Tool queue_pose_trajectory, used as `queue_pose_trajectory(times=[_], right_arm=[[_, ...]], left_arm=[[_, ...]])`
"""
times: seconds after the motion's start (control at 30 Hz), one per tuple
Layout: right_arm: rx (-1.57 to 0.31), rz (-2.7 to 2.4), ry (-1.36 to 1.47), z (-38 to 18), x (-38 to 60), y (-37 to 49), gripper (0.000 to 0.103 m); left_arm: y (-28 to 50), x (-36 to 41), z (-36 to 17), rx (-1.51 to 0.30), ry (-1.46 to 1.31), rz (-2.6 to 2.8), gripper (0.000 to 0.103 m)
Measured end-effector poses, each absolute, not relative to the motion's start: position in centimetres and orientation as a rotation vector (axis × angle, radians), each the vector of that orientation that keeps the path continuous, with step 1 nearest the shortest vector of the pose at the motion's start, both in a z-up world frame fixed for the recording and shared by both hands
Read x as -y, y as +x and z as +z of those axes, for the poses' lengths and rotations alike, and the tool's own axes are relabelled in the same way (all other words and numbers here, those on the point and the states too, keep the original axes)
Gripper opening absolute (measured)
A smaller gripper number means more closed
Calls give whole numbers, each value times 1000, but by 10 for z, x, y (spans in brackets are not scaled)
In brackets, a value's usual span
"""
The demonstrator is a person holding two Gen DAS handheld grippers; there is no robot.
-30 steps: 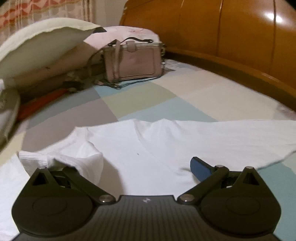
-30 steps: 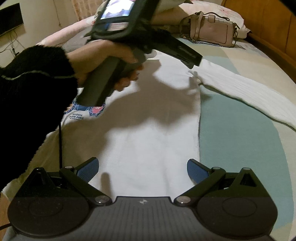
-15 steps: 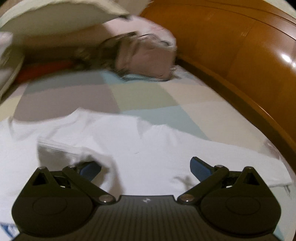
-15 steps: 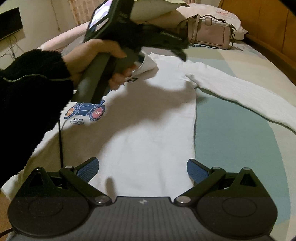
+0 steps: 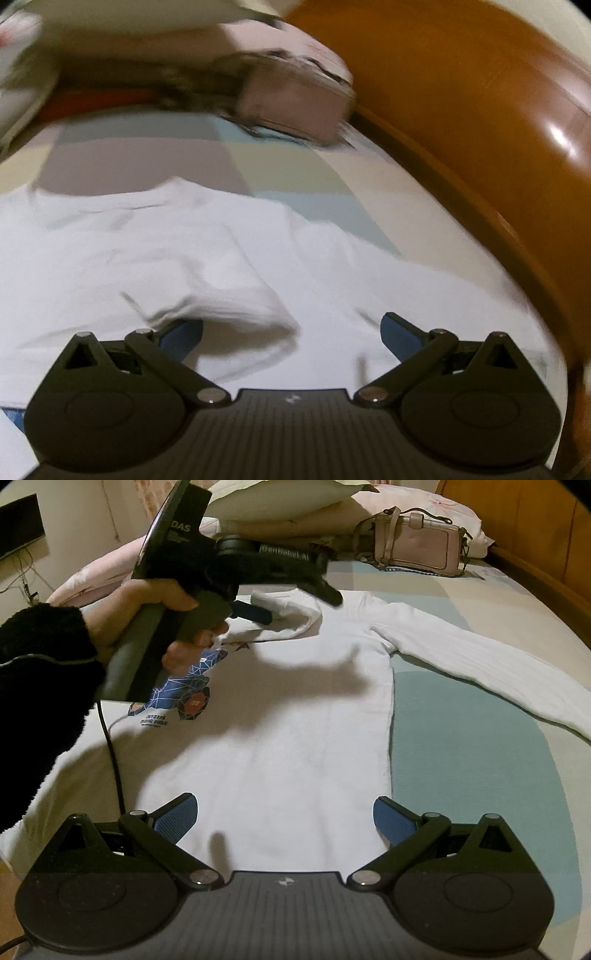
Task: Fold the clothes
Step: 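Open the left tool to release the sleeve and withdraw it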
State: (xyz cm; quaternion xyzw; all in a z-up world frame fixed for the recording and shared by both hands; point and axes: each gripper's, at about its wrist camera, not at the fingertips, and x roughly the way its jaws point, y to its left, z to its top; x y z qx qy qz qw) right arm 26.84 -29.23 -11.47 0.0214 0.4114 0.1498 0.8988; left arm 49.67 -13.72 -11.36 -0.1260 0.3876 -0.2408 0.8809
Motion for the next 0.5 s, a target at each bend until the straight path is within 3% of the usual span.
queue_pose_trajectory(times=[0.17, 0.37, 0.5], right_arm=[[-859, 309, 39, -118, 290, 270, 103], [-865, 306, 44, -119, 289, 272, 103], [-859, 308, 50, -117, 290, 272, 103]], left_arm=[[515, 155, -107, -770, -362, -590, 102], [512, 198, -82, -738, -228, -752, 102], [492, 181, -72, -719, -114, -708, 102]])
